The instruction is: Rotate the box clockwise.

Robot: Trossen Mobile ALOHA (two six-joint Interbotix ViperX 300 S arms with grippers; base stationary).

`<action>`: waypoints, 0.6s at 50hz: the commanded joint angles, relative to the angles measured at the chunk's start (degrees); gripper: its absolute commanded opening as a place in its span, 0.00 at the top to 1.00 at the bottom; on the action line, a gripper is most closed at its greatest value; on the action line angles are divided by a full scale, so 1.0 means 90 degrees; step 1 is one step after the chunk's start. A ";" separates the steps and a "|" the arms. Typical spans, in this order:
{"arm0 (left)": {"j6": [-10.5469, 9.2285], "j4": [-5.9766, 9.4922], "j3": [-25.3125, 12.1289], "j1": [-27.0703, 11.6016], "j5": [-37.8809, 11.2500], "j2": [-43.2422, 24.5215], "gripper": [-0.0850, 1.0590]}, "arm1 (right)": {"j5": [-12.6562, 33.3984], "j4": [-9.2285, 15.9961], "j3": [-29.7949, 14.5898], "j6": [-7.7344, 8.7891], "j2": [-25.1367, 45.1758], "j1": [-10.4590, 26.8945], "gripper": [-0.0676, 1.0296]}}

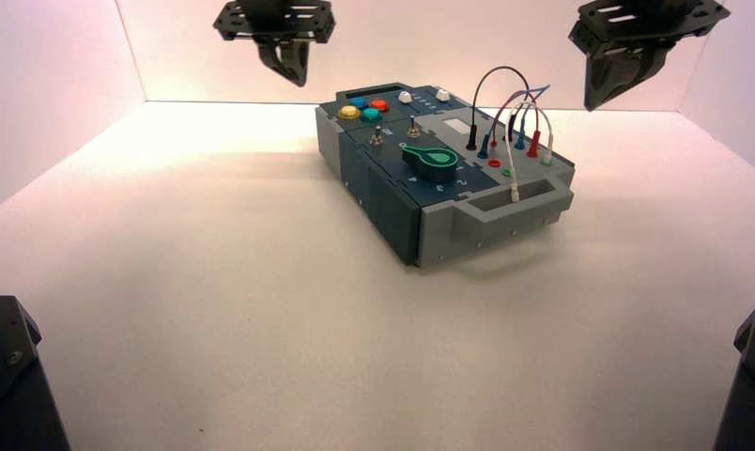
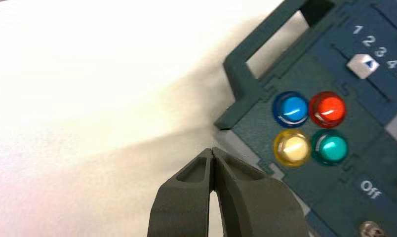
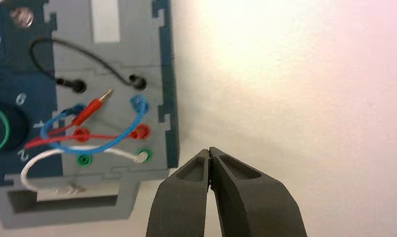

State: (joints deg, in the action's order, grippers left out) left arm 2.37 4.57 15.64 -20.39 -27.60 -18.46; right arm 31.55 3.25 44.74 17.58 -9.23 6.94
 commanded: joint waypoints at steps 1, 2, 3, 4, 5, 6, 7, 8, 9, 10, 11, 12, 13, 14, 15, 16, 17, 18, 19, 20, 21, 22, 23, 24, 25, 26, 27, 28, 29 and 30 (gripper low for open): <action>0.0000 -0.0020 -0.0078 0.0010 0.0127 -0.0020 0.95 | -0.0322 0.0039 -0.0254 -0.0166 0.0078 -0.0020 0.96; -0.0010 0.0000 -0.0088 0.0010 0.0127 -0.0068 0.95 | -0.0381 0.0059 -0.0264 -0.0195 0.0137 -0.0020 0.96; -0.0010 0.0000 -0.0088 0.0000 0.0127 -0.0117 0.95 | -0.0420 0.0088 -0.0273 -0.0225 0.0195 -0.0020 0.96; -0.0020 0.0000 -0.0098 -0.0010 0.0127 -0.0137 0.95 | -0.0449 0.0098 -0.0273 -0.0225 0.0225 -0.0020 0.96; -0.0020 0.0000 -0.0098 -0.0010 0.0127 -0.0186 0.95 | -0.0488 0.0107 -0.0293 -0.0225 0.0293 -0.0020 0.96; -0.0020 0.0000 -0.0098 -0.0020 0.0127 -0.0195 0.95 | -0.0527 0.0117 -0.0303 -0.0225 0.0371 -0.0020 0.96; -0.0020 0.0000 -0.0098 -0.0020 0.0137 -0.0215 0.95 | -0.0547 0.0127 -0.0303 -0.0225 0.0410 -0.0020 0.96; -0.0020 0.0010 -0.0068 -0.0039 0.0137 -0.0244 0.95 | -0.0625 0.0127 -0.0303 -0.0225 0.0527 -0.0020 0.96; -0.0020 0.0000 -0.0059 -0.0039 0.0127 -0.0264 0.95 | -0.0654 0.0127 -0.0303 -0.0225 0.0557 -0.0020 0.96; -0.0020 0.0010 -0.0059 -0.0039 0.0127 -0.0273 0.95 | -0.0684 0.0127 -0.0303 -0.0225 0.0635 -0.0020 0.96; -0.0020 0.0010 -0.0010 -0.0059 0.0127 -0.0283 0.95 | -0.0713 0.0127 -0.0293 -0.0225 0.0723 -0.0020 0.96; -0.0020 0.0010 0.0020 -0.0068 0.0127 -0.0293 0.95 | -0.0732 0.0127 -0.0293 -0.0225 0.0762 -0.0020 0.96; -0.0020 0.0020 0.0039 -0.0078 0.0137 -0.0293 0.95 | -0.0781 0.0127 -0.0293 -0.0225 0.0840 -0.0020 0.96; -0.0029 0.0020 0.0059 -0.0088 0.0137 -0.0303 0.95 | -0.0811 0.0117 -0.0293 -0.0225 0.0918 -0.0020 0.96; -0.0039 0.0020 0.0088 -0.0098 0.0137 -0.0303 0.95 | -0.0840 0.0127 -0.0293 -0.0225 0.0947 -0.0020 0.96; -0.0049 0.0029 0.0127 -0.0107 0.0146 -0.0293 0.95 | -0.0889 0.0127 -0.0273 -0.0225 0.1016 -0.0020 0.96; -0.0059 0.0029 0.0137 -0.0117 0.0146 -0.0293 0.95 | -0.0928 0.0117 -0.0273 -0.0225 0.1084 -0.0020 0.96; -0.0068 0.0029 0.0176 -0.0127 0.0146 -0.0293 0.95 | -0.0967 0.0127 -0.0273 -0.0225 0.1152 -0.0010 0.96; -0.0078 0.0029 0.0205 -0.0146 0.0156 -0.0283 0.95 | -0.0986 0.0127 -0.0273 -0.0215 0.1182 0.0000 0.96; -0.0078 0.0029 0.0225 -0.0156 0.0166 -0.0283 0.95 | -0.1016 0.0127 -0.0273 -0.0215 0.1230 0.0010 0.96; -0.0078 0.0029 0.0234 -0.0166 0.0176 -0.0283 0.95 | -0.1025 0.0127 -0.0303 -0.0215 0.1289 0.0020 0.96; -0.0088 0.0029 0.0254 -0.0176 0.0176 -0.0283 0.95 | -0.1025 0.0127 -0.0312 -0.0215 0.1328 0.0029 0.96; -0.0078 0.0029 0.0264 -0.0176 0.0186 -0.0283 0.95 | -0.1025 0.0127 -0.0312 -0.0215 0.1348 0.0029 0.96; -0.0078 0.0029 0.0283 -0.0205 0.0186 -0.0283 0.95 | -0.1025 0.0127 -0.0332 -0.0215 0.1416 0.0059 0.96; -0.0088 0.0029 0.0293 -0.0215 0.0186 -0.0283 0.95 | -0.1025 0.0127 -0.0342 -0.0215 0.1436 0.0068 0.96; -0.0078 0.0029 0.0293 -0.0244 0.0186 -0.0293 0.95 | -0.1025 0.0127 -0.0342 -0.0215 0.1465 0.0088 0.96; -0.0078 0.0029 0.0293 -0.0244 0.0186 -0.0303 0.95 | -0.1016 0.0127 -0.0352 -0.0215 0.1475 0.0098 0.96; -0.0078 0.0029 0.0293 -0.0264 0.0186 -0.0312 0.95 | -0.0996 0.0127 -0.0342 -0.0215 0.1484 0.0117 0.96; -0.0088 0.0029 0.0273 -0.0283 0.0186 -0.0322 0.95 | -0.0986 0.0127 -0.0342 -0.0215 0.1484 0.0127 0.96; -0.0078 0.0029 0.0273 -0.0303 0.0195 -0.0332 0.95 | -0.0947 0.0127 -0.0342 -0.0215 0.1484 0.0146 0.96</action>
State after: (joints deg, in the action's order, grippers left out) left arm 1.76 4.75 18.81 -22.15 -26.37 -22.50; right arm 22.85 4.22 42.98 15.82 4.75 7.47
